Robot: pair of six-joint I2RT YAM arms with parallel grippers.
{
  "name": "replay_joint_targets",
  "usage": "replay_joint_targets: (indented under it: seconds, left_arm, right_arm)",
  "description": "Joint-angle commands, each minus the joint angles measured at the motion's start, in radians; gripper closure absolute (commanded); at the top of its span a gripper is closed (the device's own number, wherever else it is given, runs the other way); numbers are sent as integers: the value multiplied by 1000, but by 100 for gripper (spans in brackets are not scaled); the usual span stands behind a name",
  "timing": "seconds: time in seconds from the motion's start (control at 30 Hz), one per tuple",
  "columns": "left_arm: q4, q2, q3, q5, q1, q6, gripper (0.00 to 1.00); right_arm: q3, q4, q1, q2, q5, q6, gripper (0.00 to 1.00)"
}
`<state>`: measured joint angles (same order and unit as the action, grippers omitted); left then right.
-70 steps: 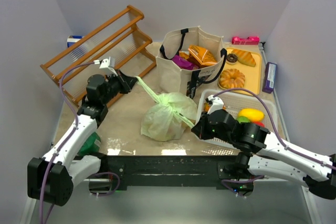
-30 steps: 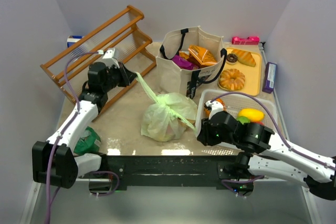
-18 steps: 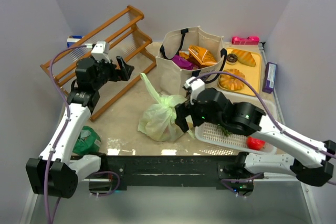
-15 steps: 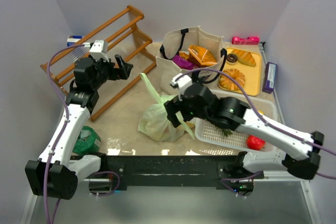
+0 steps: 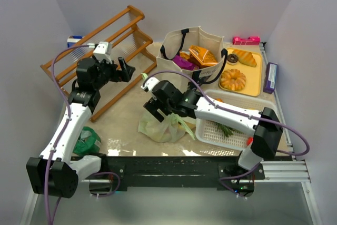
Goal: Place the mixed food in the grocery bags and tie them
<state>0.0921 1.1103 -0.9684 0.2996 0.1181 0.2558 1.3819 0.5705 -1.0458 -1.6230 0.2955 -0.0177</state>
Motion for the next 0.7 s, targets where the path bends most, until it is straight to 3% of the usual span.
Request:
replay_joint_targets:
  seconds: [0.0, 0.13, 0.2, 0.27, 0.3, 0.37, 0.4, 0.53, 0.67]
  left_arm:
    - [-35, -15, 7, 30, -6, -23, 0]
    - [-43, -27, 19, 35, -8, -16, 0]
    - [-46, -33, 20, 33, -6, -18, 0]
    - [-46, -38, 22, 27, -6, -20, 0]
    - [-43, -40, 23, 23, -6, -21, 0]
    - [-40, -47, 25, 3, -6, -27, 0]
    - [-40, -50, 25, -8, -6, -29, 0]
    - [-37, -64, 34, -68, -6, -39, 0]
    - [-45, -78, 43, -73, -6, -38, 0]
  right_arm:
    - [-18, -9, 3, -15, 56, 24, 1]
    - [-27, 20, 15, -40, 45, -22, 3]
    - [-6, 49, 15, -43, -14, -34, 12]
    - [23, 84, 15, -40, -57, -42, 31]
    - [34, 97, 15, -35, -102, -44, 51]
    - [83, 141, 15, -15, -145, -54, 75]
    - [104, 156, 15, -3, -165, -59, 97]
    - [270, 201, 15, 75, -144, -70, 100]
    - [587, 207, 59, 97, -30, -12, 100]
